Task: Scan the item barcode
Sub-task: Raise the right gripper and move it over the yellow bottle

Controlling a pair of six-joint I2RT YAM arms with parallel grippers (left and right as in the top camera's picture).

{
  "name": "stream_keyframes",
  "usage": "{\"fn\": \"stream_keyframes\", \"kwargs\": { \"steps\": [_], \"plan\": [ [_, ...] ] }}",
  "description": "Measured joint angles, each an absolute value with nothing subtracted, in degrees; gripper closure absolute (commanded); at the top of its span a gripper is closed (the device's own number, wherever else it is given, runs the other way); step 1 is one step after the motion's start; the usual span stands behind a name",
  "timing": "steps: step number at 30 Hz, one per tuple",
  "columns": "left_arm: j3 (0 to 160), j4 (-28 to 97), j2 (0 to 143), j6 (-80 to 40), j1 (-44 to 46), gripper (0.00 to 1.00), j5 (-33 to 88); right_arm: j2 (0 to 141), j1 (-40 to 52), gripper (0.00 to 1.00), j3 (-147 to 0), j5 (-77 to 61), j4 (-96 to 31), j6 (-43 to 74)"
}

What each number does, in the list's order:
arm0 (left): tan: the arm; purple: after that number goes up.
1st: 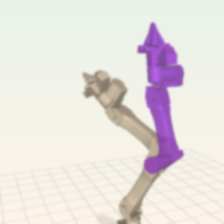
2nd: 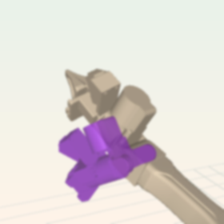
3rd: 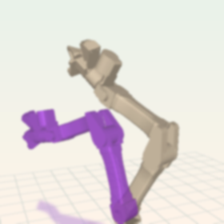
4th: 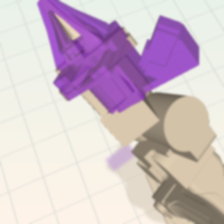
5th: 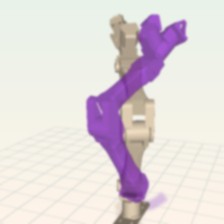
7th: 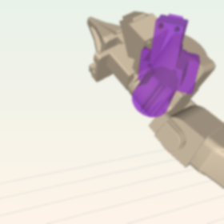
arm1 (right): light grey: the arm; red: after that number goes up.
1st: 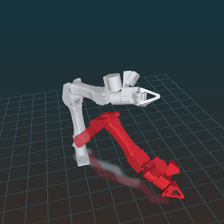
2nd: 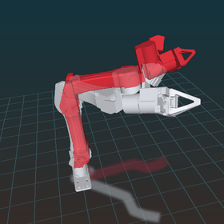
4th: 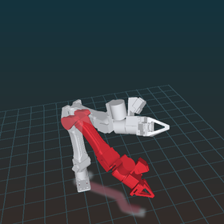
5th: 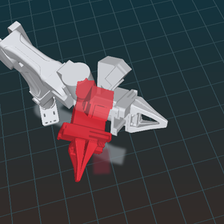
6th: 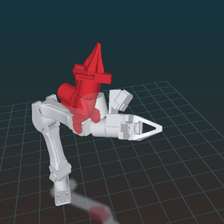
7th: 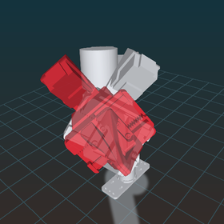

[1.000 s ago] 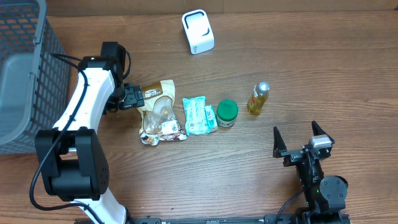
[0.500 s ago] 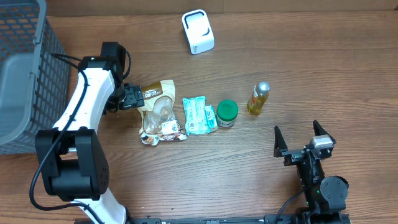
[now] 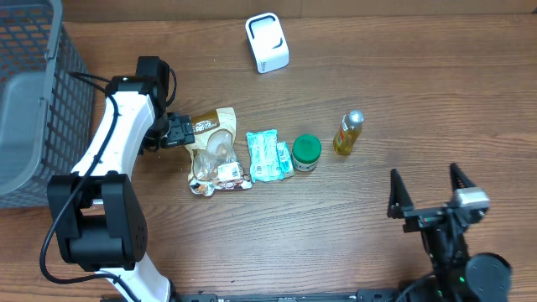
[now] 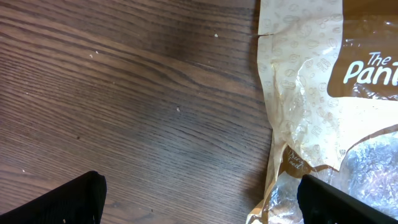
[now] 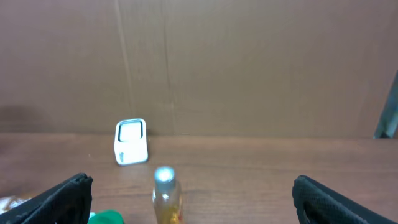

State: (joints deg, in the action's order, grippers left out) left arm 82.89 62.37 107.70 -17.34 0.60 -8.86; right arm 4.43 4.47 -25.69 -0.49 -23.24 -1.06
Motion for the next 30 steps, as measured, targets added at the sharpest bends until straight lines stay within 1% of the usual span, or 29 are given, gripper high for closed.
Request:
{"fn": "stream_keyframes", "kwargs": {
  "steps": [6, 11, 17, 21, 24, 30],
  "plan": [
    [82.9, 62.4, 107.7, -17.3, 0.6, 0.01, -8.9, 13.8, 4.5, 0.00, -36.1, -0.6, -29.9, -0.7],
    [82.9, 62.3, 107.7, -17.3, 0.6, 0.00, -8.9, 26.5, 4.5, 0.00, -49.2, -0.6, -40.2, -0.4],
    [82.9, 62.3, 107.7, -17.4, 0.6, 0.00, -8.9, 43.2, 4.5, 0.00, -68.1, -1.7, -57.6, -0.2],
    [82.9, 62.3, 107.7, -17.3, 0.6, 0.00, -8.9, 56.9, 4.5, 0.00, -80.7, -2.6, -70.7, -0.2],
    [82.9, 62.3, 107.7, -17.3, 0.6, 0.01, -8.9, 63.5, 4.5, 0.00, -84.6, -2.8, -73.2, -0.1],
    [82.9, 62.3, 107.7, -17.3, 0.6, 0.01, -8.9, 73.0, 4.5, 0.00, -85.2, -5.4, -73.8, -0.1]
  ]
}}
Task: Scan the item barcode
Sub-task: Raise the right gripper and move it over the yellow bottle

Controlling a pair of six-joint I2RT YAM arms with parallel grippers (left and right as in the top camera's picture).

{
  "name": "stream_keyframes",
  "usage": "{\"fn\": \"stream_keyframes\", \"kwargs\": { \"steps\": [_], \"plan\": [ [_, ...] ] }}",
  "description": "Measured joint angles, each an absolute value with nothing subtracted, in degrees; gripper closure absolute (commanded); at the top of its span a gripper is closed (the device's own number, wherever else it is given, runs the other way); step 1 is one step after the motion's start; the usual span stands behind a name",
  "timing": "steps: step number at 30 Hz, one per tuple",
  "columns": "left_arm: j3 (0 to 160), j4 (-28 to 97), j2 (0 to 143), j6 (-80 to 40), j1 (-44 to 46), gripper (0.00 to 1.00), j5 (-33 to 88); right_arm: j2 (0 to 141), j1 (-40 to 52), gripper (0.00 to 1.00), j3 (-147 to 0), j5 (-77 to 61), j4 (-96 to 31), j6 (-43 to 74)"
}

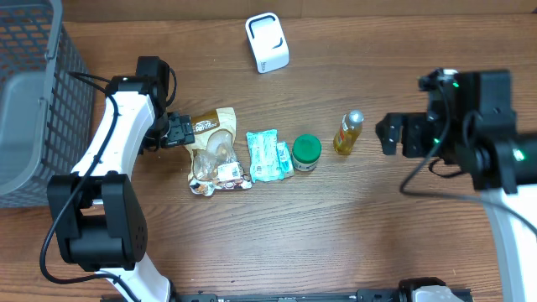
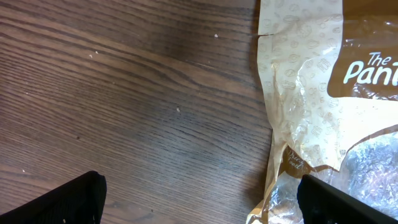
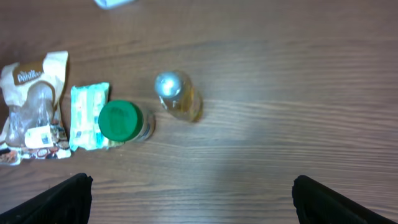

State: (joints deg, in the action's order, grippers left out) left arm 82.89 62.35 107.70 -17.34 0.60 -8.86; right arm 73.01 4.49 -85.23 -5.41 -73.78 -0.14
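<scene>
The white scanner stands at the back of the table. Four items lie in a row: a brown snack bag, a teal packet, a green-lidded jar and a yellow bottle with a silver cap. My left gripper is open and low at the bag's upper left edge; the bag lies towards its right finger. My right gripper is open and empty. It hangs above the table just right of the bottle and looks down on the row.
A grey wire basket fills the far left edge. From the right wrist the jar, teal packet and snack bag show to the left of the bottle. Bare wood lies under the right gripper.
My right arm was low at the front right, facing the back wall. It is now raised over the table right of the bottle, facing down. The left arm and the items have not moved.
</scene>
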Motion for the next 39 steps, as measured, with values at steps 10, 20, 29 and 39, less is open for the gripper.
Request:
{"fn": "stream_keyframes", "kwargs": {
  "steps": [10, 20, 29, 39],
  "plan": [
    [82.9, 62.3, 107.7, -17.3, 0.6, 0.00, -8.9, 83.6, 4.5, 0.34, -85.3, -16.0, -80.2, 2.6],
    [82.9, 62.3, 107.7, -17.3, 0.6, 0.00, -8.9, 85.3, 11.6, 0.17, -85.3, -14.7, -79.2, 12.6],
    [82.9, 62.3, 107.7, -17.3, 0.6, 0.01, -8.9, 85.3, 22.9, 0.00, -85.2, -9.2, -71.1, 19.5],
    [82.9, 62.3, 107.7, -17.3, 0.6, 0.00, -8.9, 85.3, 23.7, 0.00, -85.2, -8.5, -69.8, 20.8]
  ]
}}
